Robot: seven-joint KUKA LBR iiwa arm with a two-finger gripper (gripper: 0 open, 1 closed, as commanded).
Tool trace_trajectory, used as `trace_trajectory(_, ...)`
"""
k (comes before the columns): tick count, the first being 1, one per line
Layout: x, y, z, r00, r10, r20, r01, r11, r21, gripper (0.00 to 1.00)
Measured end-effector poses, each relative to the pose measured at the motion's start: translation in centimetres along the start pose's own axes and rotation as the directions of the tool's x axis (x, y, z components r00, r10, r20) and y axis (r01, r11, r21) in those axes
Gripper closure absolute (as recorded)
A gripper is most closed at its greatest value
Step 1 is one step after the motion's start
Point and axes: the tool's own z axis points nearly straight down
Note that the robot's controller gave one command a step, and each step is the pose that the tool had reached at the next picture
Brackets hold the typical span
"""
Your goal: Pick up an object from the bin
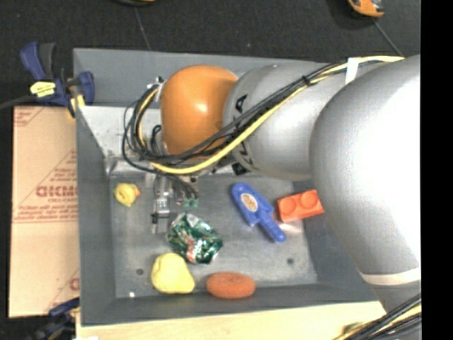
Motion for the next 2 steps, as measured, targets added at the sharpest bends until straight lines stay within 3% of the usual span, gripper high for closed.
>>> trace_trajectory(1, -0.2, -0.1, -0.5, 1.0, 0.004, 0.007, -0.004, 1.0, -0.002, 0.0)
trace_trajectory(2, 4.1, -5.5, -0.2, 0.995, -0.097, 0.006, 0.097, 0.995, 0.0, 0.0)
